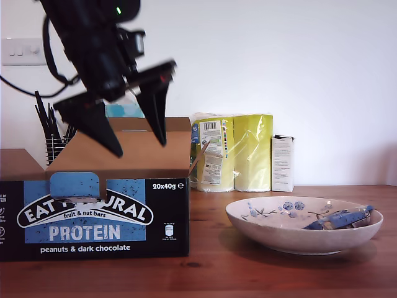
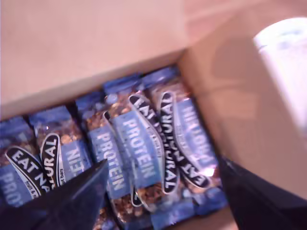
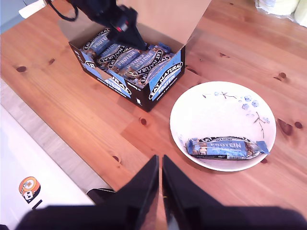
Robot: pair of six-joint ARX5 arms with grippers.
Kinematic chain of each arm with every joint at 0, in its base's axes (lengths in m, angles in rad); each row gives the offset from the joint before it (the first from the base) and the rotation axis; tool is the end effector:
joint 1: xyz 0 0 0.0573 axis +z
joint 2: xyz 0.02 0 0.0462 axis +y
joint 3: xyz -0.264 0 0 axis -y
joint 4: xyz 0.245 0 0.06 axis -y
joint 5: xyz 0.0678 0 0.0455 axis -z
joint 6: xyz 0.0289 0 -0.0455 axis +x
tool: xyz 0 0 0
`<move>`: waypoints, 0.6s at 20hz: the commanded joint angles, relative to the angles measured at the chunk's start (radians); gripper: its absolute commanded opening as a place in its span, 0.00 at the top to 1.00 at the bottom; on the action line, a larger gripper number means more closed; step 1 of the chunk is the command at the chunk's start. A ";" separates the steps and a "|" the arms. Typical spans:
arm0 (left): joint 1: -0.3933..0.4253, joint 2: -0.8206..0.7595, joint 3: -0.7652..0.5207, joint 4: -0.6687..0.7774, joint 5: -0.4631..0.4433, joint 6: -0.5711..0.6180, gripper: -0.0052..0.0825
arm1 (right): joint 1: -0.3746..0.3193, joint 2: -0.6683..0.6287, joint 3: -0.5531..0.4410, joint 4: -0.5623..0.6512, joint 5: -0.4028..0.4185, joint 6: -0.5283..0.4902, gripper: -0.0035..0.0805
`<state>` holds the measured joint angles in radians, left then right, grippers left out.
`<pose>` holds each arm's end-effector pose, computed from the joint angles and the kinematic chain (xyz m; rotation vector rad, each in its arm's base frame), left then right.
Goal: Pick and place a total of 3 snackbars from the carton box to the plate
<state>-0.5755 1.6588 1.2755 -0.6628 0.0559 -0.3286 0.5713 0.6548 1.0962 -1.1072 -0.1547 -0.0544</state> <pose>0.2854 -0.1871 0.2468 -0.0172 1.1024 -0.3950 0.0668 0.0482 0.3637 -0.1908 0.6467 0.7169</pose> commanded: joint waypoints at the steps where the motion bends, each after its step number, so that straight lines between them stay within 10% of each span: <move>1: -0.006 0.010 0.002 0.017 -0.032 -0.014 0.22 | 0.005 -0.003 0.005 0.007 -0.004 -0.007 0.97; 12: -0.014 0.077 0.016 0.038 -0.097 -0.035 0.22 | 0.005 -0.003 0.005 0.005 -0.004 -0.030 0.97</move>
<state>-0.5850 1.7260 1.2774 -0.6296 -0.0364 -0.3607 0.5713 0.6548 1.0962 -1.1080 -0.1547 -0.0799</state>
